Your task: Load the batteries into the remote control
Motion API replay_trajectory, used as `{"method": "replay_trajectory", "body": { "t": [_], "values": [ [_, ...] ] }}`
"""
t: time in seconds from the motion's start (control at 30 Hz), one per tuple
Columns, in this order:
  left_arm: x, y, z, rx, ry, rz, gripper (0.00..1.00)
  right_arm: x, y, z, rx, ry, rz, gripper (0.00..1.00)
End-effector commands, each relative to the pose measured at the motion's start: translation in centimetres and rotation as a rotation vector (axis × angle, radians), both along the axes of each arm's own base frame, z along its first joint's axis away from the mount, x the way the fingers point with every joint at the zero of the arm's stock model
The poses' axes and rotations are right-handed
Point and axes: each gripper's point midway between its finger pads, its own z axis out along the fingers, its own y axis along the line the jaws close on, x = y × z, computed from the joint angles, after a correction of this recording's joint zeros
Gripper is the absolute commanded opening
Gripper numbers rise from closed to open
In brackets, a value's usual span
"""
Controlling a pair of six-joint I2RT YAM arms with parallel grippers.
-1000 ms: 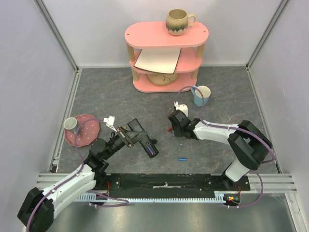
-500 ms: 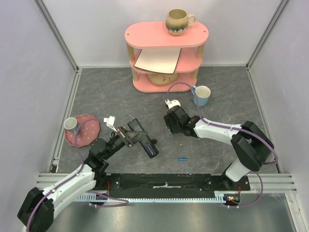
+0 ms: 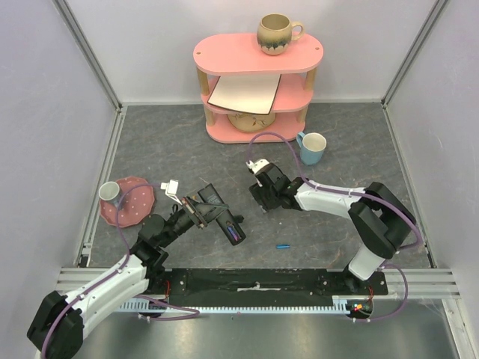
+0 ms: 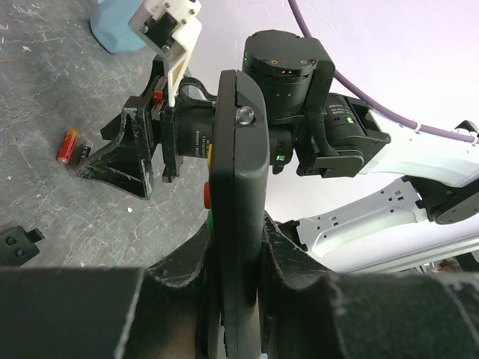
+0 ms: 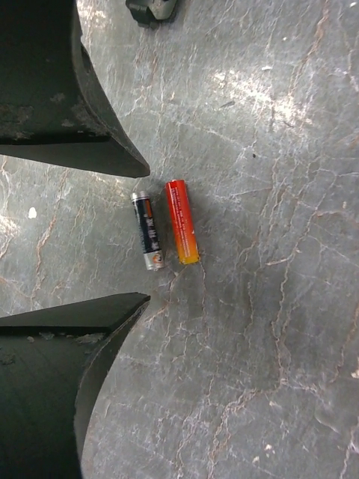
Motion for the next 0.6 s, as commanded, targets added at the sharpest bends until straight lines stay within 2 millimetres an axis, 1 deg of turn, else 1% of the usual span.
{"method": "replay_trajectory", "body": {
  "t": [0.0,0.27,0.57],
  "values": [
    [-0.1,0.4,-1.5,0.028,-0.02,0.015,0.02,0.6,0.8,0.2,0.002,0.0,0.039,0.7],
    [-0.2,0.4,-1.7,0.033,-0.017,0.012,0.02,0.9,0.9,-0.9,-0.013,0.019,0.04,0.67],
    [-0.1,0.3,-1.7,0.037,-0.016,0.01,0.02,0.6,0.3,-1.4,0.006,0.046,0.018,0.58]
  ]
}}
